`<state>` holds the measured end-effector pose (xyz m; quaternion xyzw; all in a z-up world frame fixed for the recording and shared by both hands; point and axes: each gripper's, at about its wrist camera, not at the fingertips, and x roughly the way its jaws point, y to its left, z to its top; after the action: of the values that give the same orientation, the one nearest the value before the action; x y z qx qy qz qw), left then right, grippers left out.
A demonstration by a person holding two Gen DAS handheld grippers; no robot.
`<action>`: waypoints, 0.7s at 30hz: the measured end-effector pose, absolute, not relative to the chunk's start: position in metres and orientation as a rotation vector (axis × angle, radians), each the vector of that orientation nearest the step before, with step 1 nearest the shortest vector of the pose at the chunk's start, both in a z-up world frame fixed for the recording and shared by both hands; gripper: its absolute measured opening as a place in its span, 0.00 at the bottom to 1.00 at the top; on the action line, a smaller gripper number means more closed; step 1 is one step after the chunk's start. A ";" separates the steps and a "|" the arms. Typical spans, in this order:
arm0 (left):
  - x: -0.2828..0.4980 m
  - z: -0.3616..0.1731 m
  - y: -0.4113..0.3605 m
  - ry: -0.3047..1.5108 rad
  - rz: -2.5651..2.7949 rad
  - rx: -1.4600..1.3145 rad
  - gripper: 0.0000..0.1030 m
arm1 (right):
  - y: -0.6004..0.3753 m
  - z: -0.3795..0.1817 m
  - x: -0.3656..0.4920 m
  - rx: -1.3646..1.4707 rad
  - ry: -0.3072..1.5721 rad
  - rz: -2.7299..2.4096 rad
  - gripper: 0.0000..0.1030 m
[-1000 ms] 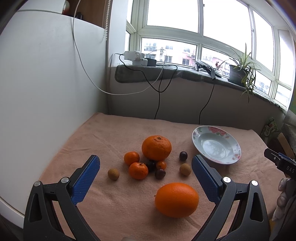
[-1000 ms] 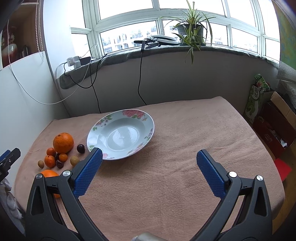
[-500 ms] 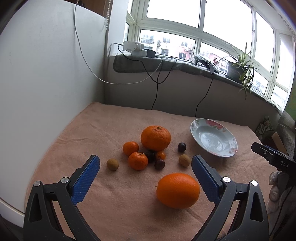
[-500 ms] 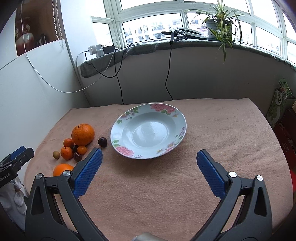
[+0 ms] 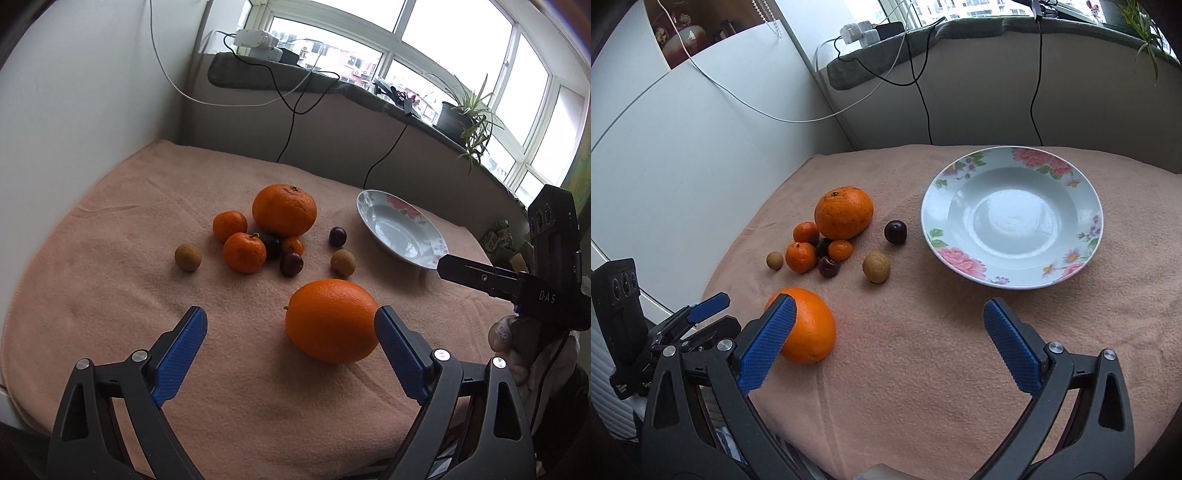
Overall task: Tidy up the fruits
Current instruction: 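Move the right tool to the large orange and close around it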
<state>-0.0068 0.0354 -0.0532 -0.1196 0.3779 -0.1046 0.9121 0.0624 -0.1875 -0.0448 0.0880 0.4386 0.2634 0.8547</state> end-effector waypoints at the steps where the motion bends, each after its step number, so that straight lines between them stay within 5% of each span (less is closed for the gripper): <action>1: -0.008 -0.055 0.034 0.786 -0.231 -0.248 0.89 | -0.183 -0.047 0.063 0.190 0.937 0.576 1.00; 14: -0.002 -0.071 0.020 0.874 -0.343 -0.252 0.78 | -0.134 -0.073 0.079 0.182 1.088 0.751 1.00; 21: 0.001 -0.075 0.016 0.891 -0.359 -0.249 0.77 | -0.119 -0.082 0.080 0.159 1.135 0.795 0.91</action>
<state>0.0006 0.0159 -0.0746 -0.1195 0.4276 -0.1722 0.8793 0.0804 -0.1193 -0.0817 0.0733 0.5228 0.3659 0.7664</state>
